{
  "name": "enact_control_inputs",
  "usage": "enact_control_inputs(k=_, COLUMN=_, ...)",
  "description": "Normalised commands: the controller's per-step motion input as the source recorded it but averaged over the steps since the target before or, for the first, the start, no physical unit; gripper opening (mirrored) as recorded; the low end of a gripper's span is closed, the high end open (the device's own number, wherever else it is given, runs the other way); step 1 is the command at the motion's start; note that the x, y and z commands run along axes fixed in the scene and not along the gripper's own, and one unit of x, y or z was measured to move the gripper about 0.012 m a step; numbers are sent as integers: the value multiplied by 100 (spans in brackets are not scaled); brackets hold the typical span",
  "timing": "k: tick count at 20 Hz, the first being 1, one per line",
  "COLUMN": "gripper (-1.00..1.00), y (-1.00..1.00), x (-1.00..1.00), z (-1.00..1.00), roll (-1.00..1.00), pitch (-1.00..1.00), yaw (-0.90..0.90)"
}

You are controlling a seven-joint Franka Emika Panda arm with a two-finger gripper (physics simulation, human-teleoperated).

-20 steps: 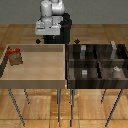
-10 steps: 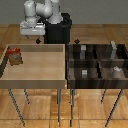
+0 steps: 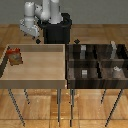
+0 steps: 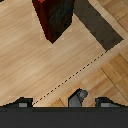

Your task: Place the box of cereal into the appropriate compartment.

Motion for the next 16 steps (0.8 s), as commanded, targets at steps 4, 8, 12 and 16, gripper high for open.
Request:
enact_control_inputs(k=4, gripper=100, y=0, x=25, z=0, roll=0, pitch=0, yaw=-58)
enact_control_inputs(k=8, gripper=100, y=0, x=75, z=0, roll=0, pitch=0, yaw=0)
enact_control_inputs(k=12, gripper=100, y=0, x=50, z=25, roll=0, pitch=0, yaw=0)
enact_control_inputs(k=16, gripper=100, y=0, x=0, z=100, roll=0, pitch=0, yaw=0)
